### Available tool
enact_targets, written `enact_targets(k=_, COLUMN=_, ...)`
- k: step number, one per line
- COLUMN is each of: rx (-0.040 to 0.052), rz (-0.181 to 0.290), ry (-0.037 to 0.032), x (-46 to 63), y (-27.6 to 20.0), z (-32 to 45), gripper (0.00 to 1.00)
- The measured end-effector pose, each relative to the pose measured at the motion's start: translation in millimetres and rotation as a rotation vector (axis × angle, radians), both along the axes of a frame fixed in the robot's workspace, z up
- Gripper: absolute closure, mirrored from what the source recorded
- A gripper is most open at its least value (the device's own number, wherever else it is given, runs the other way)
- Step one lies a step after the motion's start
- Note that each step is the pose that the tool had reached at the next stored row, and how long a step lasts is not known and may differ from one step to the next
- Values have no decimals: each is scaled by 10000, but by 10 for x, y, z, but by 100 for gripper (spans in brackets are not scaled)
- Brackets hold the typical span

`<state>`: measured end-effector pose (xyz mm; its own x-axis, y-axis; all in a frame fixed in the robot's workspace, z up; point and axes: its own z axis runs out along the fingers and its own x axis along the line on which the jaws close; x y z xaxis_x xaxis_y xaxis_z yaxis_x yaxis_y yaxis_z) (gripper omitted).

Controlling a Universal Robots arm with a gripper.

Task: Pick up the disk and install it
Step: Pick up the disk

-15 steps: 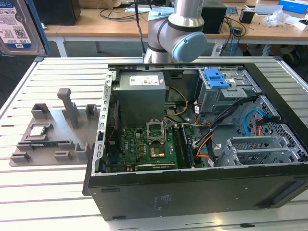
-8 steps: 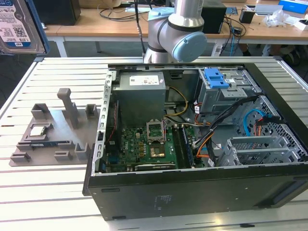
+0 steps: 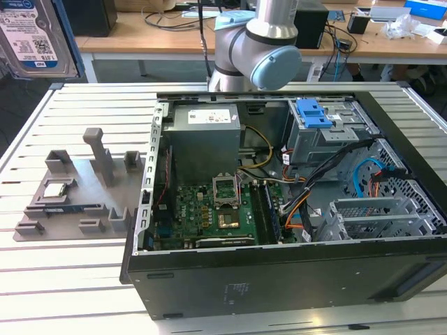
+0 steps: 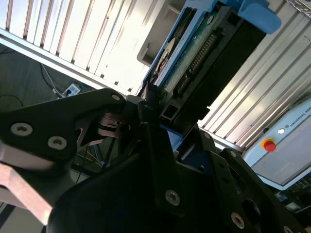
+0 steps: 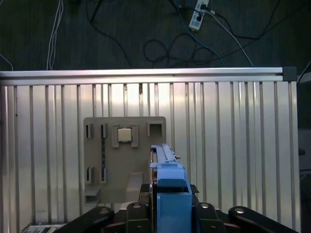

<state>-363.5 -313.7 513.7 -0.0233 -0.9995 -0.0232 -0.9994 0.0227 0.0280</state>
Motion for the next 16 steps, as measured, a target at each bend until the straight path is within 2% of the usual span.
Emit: enact_targets(k=16, rx=0, rz=-1, ry=12, x=618, y=6, z=0, gripper=63)
